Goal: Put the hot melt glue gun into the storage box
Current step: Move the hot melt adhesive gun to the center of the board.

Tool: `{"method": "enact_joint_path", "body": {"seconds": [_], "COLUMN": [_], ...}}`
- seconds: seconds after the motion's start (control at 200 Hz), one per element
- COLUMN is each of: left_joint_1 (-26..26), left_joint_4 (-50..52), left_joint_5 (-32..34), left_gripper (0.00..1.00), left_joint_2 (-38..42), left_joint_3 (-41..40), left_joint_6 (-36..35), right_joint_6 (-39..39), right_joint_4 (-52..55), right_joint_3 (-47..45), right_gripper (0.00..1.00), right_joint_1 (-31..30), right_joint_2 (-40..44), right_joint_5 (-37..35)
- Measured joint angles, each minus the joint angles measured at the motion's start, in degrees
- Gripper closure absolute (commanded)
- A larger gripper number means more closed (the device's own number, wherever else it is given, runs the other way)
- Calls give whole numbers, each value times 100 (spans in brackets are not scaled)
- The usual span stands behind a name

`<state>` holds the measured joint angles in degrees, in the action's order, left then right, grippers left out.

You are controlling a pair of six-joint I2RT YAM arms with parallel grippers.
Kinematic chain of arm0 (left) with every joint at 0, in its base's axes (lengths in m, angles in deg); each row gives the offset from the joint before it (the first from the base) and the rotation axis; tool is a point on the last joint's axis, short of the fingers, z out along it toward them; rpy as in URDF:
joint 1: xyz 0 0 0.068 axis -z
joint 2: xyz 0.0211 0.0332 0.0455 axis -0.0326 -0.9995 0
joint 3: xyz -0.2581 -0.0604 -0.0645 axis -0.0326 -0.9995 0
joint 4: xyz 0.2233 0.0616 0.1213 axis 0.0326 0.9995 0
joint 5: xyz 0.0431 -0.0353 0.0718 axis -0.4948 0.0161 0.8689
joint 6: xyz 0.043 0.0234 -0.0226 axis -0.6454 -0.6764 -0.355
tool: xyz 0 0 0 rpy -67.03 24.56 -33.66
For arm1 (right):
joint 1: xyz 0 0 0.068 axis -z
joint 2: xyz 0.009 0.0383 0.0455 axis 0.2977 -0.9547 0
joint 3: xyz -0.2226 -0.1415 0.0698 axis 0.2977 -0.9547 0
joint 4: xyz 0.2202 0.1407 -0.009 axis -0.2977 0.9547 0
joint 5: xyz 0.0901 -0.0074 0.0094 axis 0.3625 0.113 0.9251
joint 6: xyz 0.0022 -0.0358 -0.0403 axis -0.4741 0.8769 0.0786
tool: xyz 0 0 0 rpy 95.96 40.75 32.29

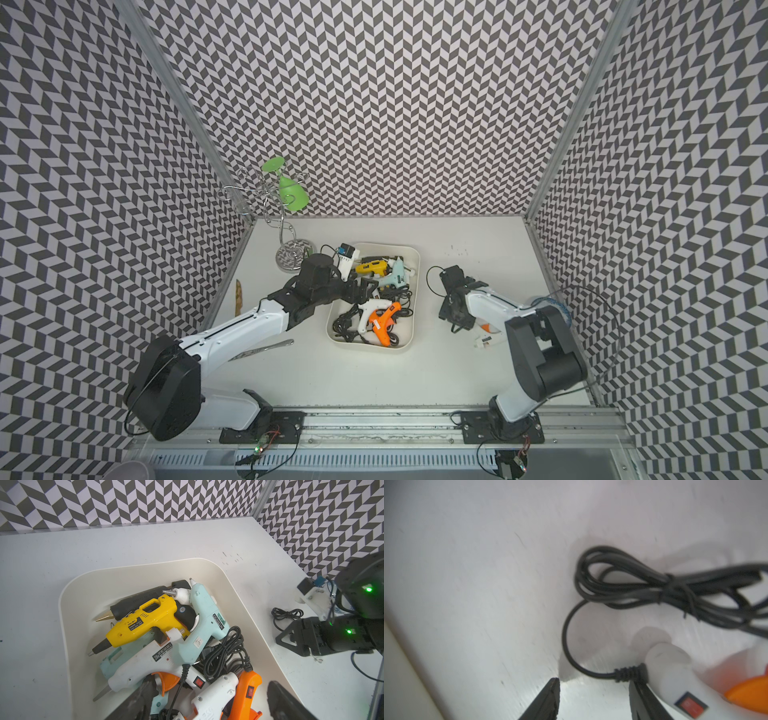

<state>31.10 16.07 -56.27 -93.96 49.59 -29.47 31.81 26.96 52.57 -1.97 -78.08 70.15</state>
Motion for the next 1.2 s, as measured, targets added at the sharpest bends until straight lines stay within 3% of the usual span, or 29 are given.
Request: {"method": "enact_joint_path", "body": {"seconds": [0.235, 0.486, 0.776, 1.201], "left_joint_1": [-4, -57, -129, -273], "left_joint_4": [24, 44, 118, 229], "left_joint_5": [0, -13, -24, -48], "left_gripper": [10, 9, 9, 9], "left_joint_2": [-11, -11, -9, 42], "left_joint_3": [0, 2, 81, 87], "left_joint_6": [-26, -92, -181, -243], "right_joint_6": [1043, 1471, 1473, 2057], "right_joint_4": [223, 929, 962, 407], "right_joint_3": [1047, 505, 286, 269], "right_gripper": [43, 41, 42, 67], "right_joint_1": [59, 111, 577, 684], "right_joint_2": [-354, 564, 31, -223], "right_joint_5": [-472, -841, -892, -551]}}
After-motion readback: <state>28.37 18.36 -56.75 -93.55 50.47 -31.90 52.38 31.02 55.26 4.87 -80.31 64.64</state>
